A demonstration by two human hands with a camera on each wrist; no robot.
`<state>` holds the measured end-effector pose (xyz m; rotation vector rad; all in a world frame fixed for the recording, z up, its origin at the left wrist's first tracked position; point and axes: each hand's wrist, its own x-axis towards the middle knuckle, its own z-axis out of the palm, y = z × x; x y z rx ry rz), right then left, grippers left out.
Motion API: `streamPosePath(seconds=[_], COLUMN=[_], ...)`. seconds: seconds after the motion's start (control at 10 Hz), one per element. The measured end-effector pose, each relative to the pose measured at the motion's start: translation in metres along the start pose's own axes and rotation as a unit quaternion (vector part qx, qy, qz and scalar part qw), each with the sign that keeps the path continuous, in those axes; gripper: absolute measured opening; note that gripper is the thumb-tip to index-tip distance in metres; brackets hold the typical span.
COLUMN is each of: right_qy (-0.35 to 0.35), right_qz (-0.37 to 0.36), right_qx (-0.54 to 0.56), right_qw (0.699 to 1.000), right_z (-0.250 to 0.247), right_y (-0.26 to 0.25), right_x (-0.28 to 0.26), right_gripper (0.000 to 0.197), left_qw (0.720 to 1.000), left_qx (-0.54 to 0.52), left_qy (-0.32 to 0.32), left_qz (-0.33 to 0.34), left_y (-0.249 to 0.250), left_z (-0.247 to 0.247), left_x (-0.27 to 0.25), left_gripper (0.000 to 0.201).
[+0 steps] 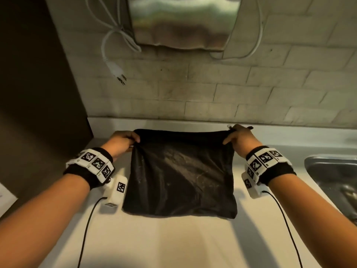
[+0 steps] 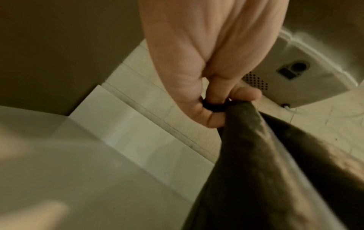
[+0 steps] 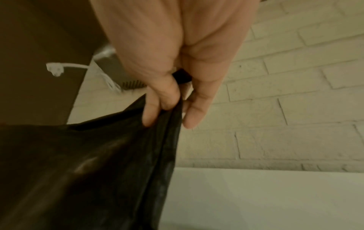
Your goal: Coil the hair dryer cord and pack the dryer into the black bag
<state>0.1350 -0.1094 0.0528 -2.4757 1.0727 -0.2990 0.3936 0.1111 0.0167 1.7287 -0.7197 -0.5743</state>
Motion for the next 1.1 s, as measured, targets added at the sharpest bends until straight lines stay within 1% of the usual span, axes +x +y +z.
streamPosePath(seconds=[0.1,0.2,0.3,0.4,0.5,0.6,0.7,0.8,0.9,1.0,1.1], right_qy=[-0.032,-0.074,-0.087,-0.081,-0.069,-0.061,-0.063,-0.049,-0.068,-0.080,-0.057], right_qz=[-0.008,-0.010,-0.030,-0.017,0.003,0.021,0.040,0.055,0.069,0.072,0.062], right_qx=[-0.029,-0.113,-0.189,-0.242,-0.274,-0.291,-0.276,-0.239,-0.211,-0.198,-0.205], right_qw=[0.999,0.991,0.978,0.967,0.959,0.955,0.958,0.968,0.973,0.974,0.975], right_z=[0.006,0.011,0.019,0.026,0.032,0.041,0.051,0.058,0.058,0.054,0.046], right_y=[0.009,0.017,0.027,0.033,0.036,0.044,0.050,0.057,0.060,0.060,0.053], right_x=[0.025,0.046,0.066,0.087,0.099,0.110,0.116,0.120,0.118,0.115,0.103], right_gripper=[0.017,0.035,0.044,0.048,0.049,0.048,0.049,0.052,0.057,0.057,0.050], left_qw=[0.998,0.995,0.991,0.983,0.980,0.972,0.960,0.956,0.961,0.960,0.950], left_qx=[-0.026,-0.015,0.049,0.156,0.174,0.207,0.253,0.271,0.258,0.264,0.303], left_qy=[-0.020,-0.068,-0.110,-0.095,-0.100,-0.109,-0.118,-0.109,-0.099,-0.086,-0.071], left_qz=[-0.045,-0.073,-0.064,-0.014,0.009,0.007,0.003,-0.005,-0.017,-0.025,-0.033], left_y=[-0.004,-0.010,-0.021,-0.027,-0.031,-0.036,-0.044,-0.052,-0.051,-0.050,-0.036], left_z=[0.004,0.006,0.016,0.028,0.038,0.046,0.053,0.058,0.057,0.052,0.047], left_x=[0.021,0.032,0.046,0.067,0.086,0.104,0.114,0.118,0.117,0.115,0.108], left_gripper=[0.045,0.027,0.064,0.078,0.077,0.076,0.076,0.078,0.077,0.072,0.068])
